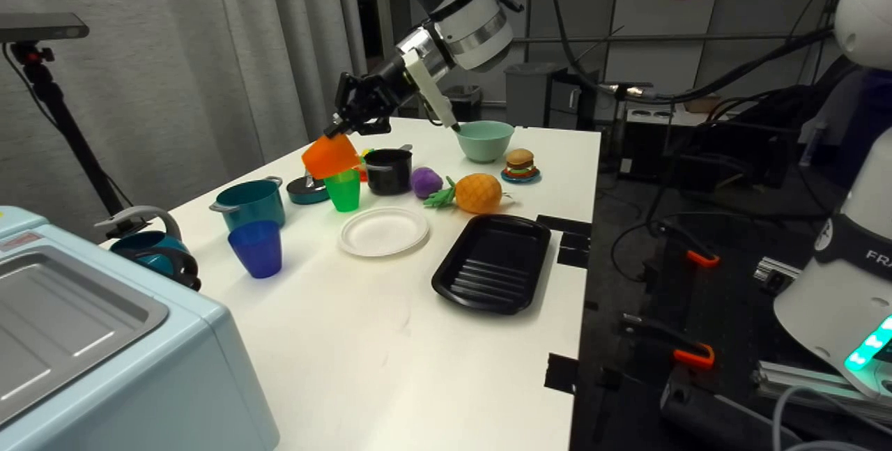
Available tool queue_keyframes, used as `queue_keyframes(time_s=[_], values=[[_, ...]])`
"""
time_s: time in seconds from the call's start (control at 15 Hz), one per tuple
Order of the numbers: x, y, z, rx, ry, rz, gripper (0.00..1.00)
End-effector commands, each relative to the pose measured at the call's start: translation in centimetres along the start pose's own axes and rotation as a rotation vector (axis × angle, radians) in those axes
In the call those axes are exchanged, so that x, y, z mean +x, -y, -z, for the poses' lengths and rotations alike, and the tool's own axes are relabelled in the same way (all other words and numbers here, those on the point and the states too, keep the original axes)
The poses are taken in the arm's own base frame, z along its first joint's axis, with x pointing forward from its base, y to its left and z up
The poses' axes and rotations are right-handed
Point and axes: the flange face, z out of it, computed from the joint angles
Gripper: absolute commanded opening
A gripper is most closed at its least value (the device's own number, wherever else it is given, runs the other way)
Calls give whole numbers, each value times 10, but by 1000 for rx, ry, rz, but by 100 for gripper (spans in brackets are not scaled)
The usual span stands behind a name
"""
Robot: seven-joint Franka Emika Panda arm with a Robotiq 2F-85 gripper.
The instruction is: Pour the fries out of the orange cup and onto the white plate
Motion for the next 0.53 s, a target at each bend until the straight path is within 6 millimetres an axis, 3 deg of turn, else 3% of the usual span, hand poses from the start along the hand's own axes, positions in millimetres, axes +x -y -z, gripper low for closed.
queue_keyframes(time_s=[0.0, 0.47], values=[[18, -4, -4, 99, -26, -40, 1], [4, -27, 13, 243, -4, -125, 1]])
